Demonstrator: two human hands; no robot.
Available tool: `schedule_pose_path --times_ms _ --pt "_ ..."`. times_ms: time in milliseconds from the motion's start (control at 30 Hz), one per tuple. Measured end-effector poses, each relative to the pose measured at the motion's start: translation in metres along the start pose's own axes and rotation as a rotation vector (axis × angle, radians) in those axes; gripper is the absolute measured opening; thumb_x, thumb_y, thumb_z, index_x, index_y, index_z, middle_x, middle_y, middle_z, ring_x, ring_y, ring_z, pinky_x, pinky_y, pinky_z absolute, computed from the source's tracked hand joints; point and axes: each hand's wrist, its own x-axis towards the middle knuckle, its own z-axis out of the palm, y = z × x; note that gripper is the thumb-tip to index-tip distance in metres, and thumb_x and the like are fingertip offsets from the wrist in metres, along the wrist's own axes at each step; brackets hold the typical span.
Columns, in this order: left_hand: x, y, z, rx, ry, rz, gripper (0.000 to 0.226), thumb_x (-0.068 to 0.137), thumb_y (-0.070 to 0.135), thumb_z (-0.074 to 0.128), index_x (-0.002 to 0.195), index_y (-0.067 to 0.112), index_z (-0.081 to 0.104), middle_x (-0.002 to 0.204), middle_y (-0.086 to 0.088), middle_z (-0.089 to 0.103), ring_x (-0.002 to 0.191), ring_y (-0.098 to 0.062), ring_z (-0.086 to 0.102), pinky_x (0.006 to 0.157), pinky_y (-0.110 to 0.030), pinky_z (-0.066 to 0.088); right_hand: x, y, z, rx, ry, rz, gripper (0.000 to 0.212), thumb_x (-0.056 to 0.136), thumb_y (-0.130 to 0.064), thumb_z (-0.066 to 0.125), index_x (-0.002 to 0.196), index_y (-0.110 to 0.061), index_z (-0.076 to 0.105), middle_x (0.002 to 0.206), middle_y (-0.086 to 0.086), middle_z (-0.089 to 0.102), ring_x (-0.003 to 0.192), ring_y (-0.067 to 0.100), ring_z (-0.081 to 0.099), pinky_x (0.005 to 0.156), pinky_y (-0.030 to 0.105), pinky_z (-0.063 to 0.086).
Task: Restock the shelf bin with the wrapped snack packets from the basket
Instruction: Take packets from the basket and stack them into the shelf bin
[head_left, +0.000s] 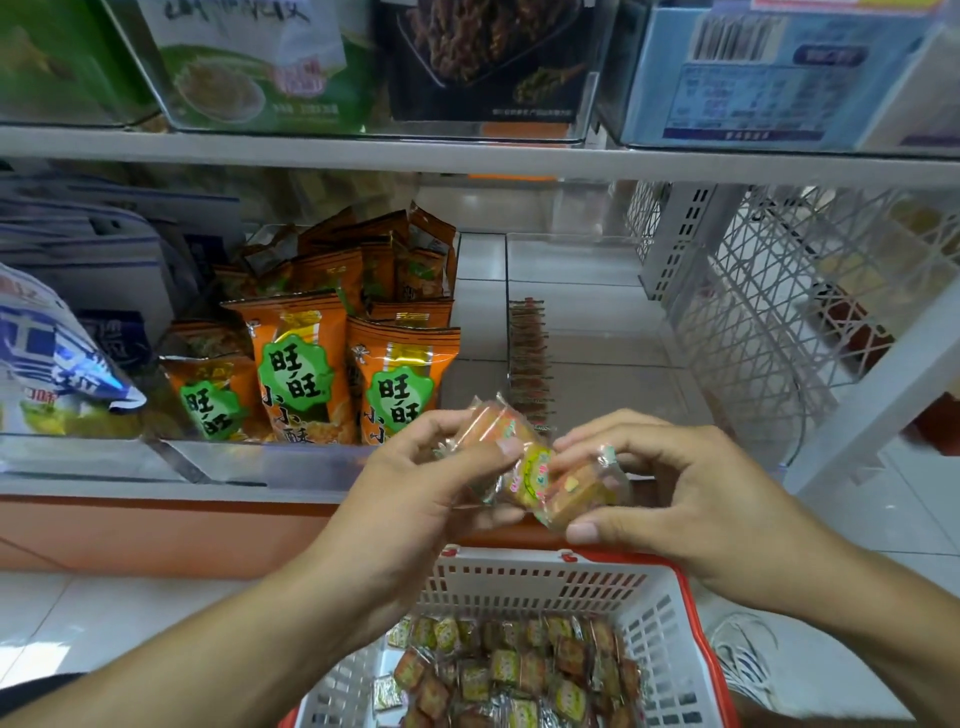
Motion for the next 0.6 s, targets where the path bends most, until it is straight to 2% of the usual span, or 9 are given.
schedule_pose_path --times_ms 100,200,300,367,500,600 --pt "-0.003 -0.004 -0.001 0.125 -0.022 0.052 0.036 0.066 0.024 0.087 0.099 0.018 0.074 0.096 -0.007 0.079 0.078 -0.025 0.077 0.062 -0.025 0.059 0.0 0.0 0.006 0.029 -0.006 0.125 0.037 0.059 -0.036 0.09 0.091 -0.035 0.072 0.105 -0.006 0.075 0.098 0.014 0.073 0.09 0.042 0.059" --pt "-0.005 -0.006 -0.002 0.166 -0.028 0.074 0.035 0.069 0.029 0.087 0.101 0.021 0.075 0.098 -0.006 0.078 0.075 -0.022 0.076 0.065 -0.024 0.059 -0.002 0.002 0.013 0.196 -0.021 0.212 0.044 0.061 -0.018 0.097 0.089 -0.027 0.065 0.104 0.006 0.075 0.095 0.026 0.075 0.09 0.049 0.059" --pt "-0.003 -0.007 -0.001 0.105 0.005 0.1 0.042 0.068 0.034 0.085 0.105 0.018 0.074 0.101 -0.013 0.077 0.076 -0.024 0.073 0.066 -0.028 0.059 -0.002 0.005 0.02 0.37 -0.019 0.293 0.056 0.058 -0.015 0.097 0.1 -0.026 0.063 0.104 0.009 0.074 0.091 0.031 0.075 0.085 0.045 0.061" --pt "-0.001 -0.008 0.0 0.005 0.021 0.112 0.043 0.066 0.033 0.084 0.104 0.016 0.075 0.101 -0.015 0.078 0.081 -0.023 0.074 0.067 -0.027 0.06 -0.001 0.005 0.023 0.439 -0.062 0.328 0.055 0.064 -0.011 0.093 0.108 -0.021 0.063 0.107 0.011 0.075 0.094 0.031 0.075 0.083 0.043 0.062" --pt "0.003 -0.009 -0.001 -0.09 0.01 0.114 0.041 0.065 0.028 0.084 0.102 0.012 0.075 0.105 -0.016 0.077 0.089 -0.025 0.077 0.072 -0.027 0.061 0.003 0.002 0.018 0.284 -0.195 0.34 0.04 0.068 -0.025 0.09 0.103 -0.026 0.07 0.101 0.007 0.078 0.087 0.018 0.072 0.074 0.033 0.055" --pt "0.007 -0.011 -0.006 -0.058 0.106 0.147 0.04 0.061 0.032 0.084 0.098 0.016 0.077 0.109 -0.012 0.077 0.094 -0.022 0.076 0.077 -0.029 0.062 0.012 0.001 0.003 0.135 -0.12 0.331 0.047 0.057 -0.035 0.094 0.095 -0.022 0.068 0.092 0.011 0.077 0.076 0.014 0.066 0.073 0.03 0.051"
